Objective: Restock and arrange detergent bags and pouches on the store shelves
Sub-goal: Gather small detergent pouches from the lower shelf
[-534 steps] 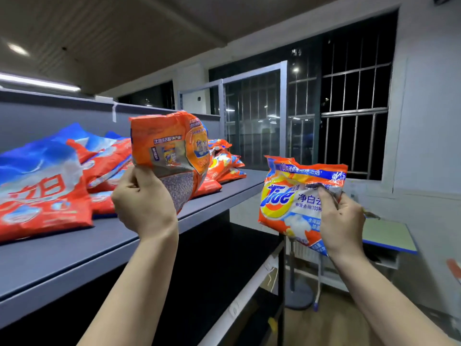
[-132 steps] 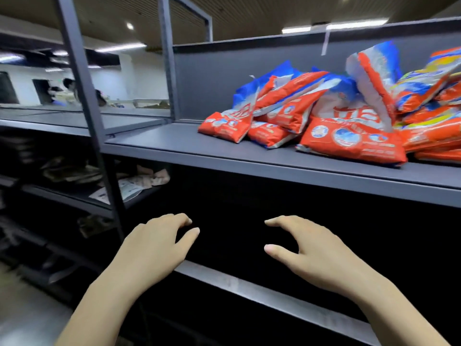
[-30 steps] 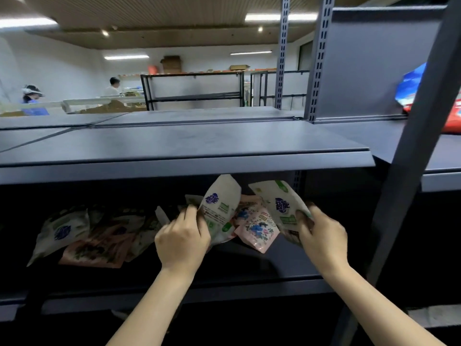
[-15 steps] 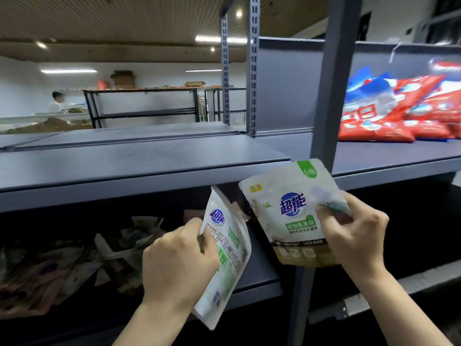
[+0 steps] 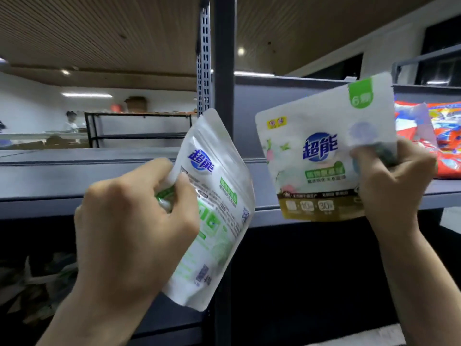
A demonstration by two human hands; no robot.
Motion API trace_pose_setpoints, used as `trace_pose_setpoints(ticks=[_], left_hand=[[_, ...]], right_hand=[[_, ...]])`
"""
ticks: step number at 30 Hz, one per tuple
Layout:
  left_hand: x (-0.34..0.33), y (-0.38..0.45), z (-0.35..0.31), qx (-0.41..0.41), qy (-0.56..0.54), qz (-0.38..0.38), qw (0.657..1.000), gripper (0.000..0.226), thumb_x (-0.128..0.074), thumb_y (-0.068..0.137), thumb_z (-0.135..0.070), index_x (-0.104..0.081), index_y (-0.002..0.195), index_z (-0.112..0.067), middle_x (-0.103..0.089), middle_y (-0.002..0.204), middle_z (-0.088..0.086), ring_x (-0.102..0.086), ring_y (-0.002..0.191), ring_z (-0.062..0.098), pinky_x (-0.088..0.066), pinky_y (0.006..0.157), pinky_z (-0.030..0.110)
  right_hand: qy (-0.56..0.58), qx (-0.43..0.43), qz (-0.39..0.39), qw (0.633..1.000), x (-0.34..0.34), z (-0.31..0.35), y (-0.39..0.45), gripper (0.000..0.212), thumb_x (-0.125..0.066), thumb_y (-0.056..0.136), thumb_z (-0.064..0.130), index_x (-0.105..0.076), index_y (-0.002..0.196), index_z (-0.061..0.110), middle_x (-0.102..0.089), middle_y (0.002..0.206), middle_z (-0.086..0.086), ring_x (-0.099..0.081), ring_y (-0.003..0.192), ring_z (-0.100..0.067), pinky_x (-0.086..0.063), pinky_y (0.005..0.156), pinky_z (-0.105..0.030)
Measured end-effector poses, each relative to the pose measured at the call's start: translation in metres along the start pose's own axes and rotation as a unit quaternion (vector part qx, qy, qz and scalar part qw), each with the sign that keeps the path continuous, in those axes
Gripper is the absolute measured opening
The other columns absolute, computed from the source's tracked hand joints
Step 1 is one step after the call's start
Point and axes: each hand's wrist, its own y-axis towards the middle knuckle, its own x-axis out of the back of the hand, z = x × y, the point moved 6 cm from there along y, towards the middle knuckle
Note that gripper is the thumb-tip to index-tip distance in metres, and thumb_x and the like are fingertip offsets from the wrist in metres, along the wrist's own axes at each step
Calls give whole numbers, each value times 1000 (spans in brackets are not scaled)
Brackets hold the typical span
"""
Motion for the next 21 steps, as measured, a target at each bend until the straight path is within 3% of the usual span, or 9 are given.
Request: trace_pose_setpoints(ticks=[2, 4, 6, 9, 13, 15, 17, 19, 21], left_hand=[[-12, 0, -18, 11, -12, -16, 1000, 34, -51, 81, -31, -51, 59, -5, -42, 43, 11, -45, 45, 39, -42, 44, 37], [-23, 1, -32, 19, -26, -37, 999, 36, -48, 83, -34, -51, 61, -5, -45, 44, 12, -46, 46, 40, -43, 45, 41], [-32, 3, -46, 14, -21, -62, 998, 37, -46, 85, -35, -48, 61, -7, -44, 44, 12, -45, 45, 39, -42, 45, 42], [-43, 7, -66, 4, -1, -101, 995, 39, -46, 88, -34, -44, 59, -9, -39, 44, 11, -42, 43, 37, -41, 45, 41], [-57, 14, -95, -23, 65, -141, 988, 35, -49, 91, -28, -49, 61, -10, -42, 43, 9, -44, 42, 36, -42, 43, 38], [-67, 19, -106, -33, 103, -149, 983, 33, -53, 92, -25, -49, 61, -12, -37, 44, 9, -45, 42, 37, -39, 44, 34], [-79, 24, -114, -42, 141, -149, 978, 33, -56, 92, -21, -49, 60, -14, -35, 44, 11, -45, 41, 38, -32, 46, 28], [-94, 32, -119, -49, 175, -146, 973, 30, -60, 90, -18, -56, 61, -10, -45, 45, 16, -46, 40, 38, -26, 48, 26], [-109, 42, -121, -57, 199, -146, 967, 26, -61, 88, -16, -60, 63, -8, -50, 45, 15, -47, 39, 37, -23, 49, 24]], right_hand=[[6, 16, -24, 1000, -1, -12, 27, 31, -62, 77, 26, -46, 53, 14, -40, 47, 11, -33, 46, -3, -30, 48, -26], [-2, 36, -23, 999, -15, -28, 49, 17, -59, 77, 26, -58, 63, 17, -49, 53, 8, -42, 53, -4, -30, 53, -25], [-47, 43, 3, 998, -42, -46, 65, 21, -56, 82, 29, -64, 74, 12, -59, 62, -3, -52, 62, -20, -27, 57, -27], [-102, 55, 75, 990, -95, -75, 76, 22, -52, 93, 29, -63, 92, 11, -66, 85, -18, -56, 81, -40, -23, 60, -32], [-117, 145, 211, 960, -164, -97, 66, 19, -49, 95, 18, -57, 110, 9, -57, 97, -16, -54, 91, -38, -40, 65, -40], [-195, 187, 346, 899, -198, -116, 49, 33, -47, 92, 10, -51, 125, 17, -53, 106, -13, -51, 100, -35, -44, 74, -42], [-268, 181, 530, 784, -225, -148, 20, 43, -42, 92, 9, -45, 133, 23, -51, 122, -12, -50, 114, -33, -44, 88, -40], [-289, 111, 673, 672, -232, -175, -8, 48, -39, 95, 14, -43, 140, 29, -43, 144, -8, -43, 130, -29, -36, 107, -38], [-269, 61, 714, 644, -228, -184, -15, 50, -38, 96, 14, -41, 142, 32, -36, 152, -2, -36, 136, -25, -29, 113, -34]])
